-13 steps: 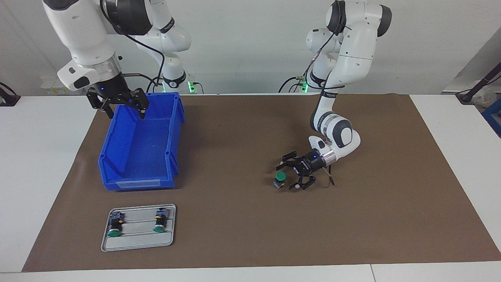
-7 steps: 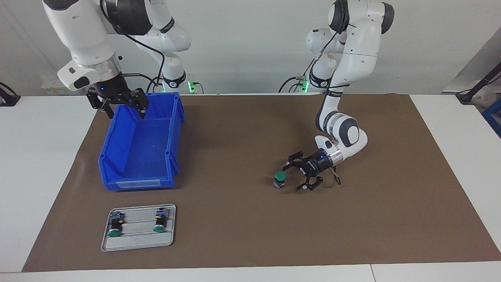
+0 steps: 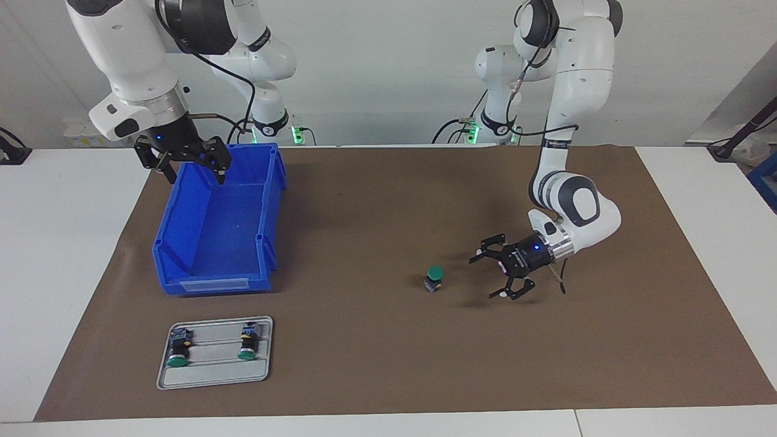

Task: Place and press button with both arms
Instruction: 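Set the button upright on the table and withdraw the left gripper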

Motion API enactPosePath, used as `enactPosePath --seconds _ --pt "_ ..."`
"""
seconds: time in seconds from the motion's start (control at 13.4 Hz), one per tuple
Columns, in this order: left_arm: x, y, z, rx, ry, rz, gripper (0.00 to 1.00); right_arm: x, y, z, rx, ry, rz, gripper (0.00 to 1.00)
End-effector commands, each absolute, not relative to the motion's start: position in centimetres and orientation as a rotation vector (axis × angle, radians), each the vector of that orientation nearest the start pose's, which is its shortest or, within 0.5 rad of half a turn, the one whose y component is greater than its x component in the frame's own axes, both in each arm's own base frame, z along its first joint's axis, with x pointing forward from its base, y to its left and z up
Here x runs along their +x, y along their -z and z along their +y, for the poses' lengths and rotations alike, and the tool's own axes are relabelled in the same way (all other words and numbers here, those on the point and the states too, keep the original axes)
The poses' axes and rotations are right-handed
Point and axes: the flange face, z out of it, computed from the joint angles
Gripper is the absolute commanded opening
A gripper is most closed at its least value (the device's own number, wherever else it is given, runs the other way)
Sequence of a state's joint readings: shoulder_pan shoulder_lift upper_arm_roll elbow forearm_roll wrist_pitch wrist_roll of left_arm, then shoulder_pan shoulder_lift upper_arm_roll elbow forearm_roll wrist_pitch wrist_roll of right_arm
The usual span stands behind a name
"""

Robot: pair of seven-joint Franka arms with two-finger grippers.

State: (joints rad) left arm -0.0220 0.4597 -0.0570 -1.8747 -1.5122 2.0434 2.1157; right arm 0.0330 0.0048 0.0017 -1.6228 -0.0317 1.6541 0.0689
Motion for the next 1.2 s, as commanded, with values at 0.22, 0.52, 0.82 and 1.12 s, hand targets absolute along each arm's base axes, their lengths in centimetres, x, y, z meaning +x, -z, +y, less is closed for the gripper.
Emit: enactPosePath --seconds 0.22,0.52,0.82,1.12 --pt "65.8 -34.7 -7.2 1.842 -0.869 -1.208 0.97 56.1 -60.4 1.7 -3.154 0.030 0.023 1.00" --pt "67.5 -39.0 -7.2 1.991 -0.696 -1.268 0.92 56.1 -60.4 1.6 -3.154 0.027 0.025 1.00" --pt "67.6 -43.0 -8.7 2.170 -0.536 -1.294 0.91 56.1 -60.5 1.7 -3.154 0.030 0.023 1.00" --pt "66.5 -46.0 -11.5 2.427 -0.301 -1.218 0.88 56.1 -60.4 1.6 -3.154 0.027 0.025 1.00"
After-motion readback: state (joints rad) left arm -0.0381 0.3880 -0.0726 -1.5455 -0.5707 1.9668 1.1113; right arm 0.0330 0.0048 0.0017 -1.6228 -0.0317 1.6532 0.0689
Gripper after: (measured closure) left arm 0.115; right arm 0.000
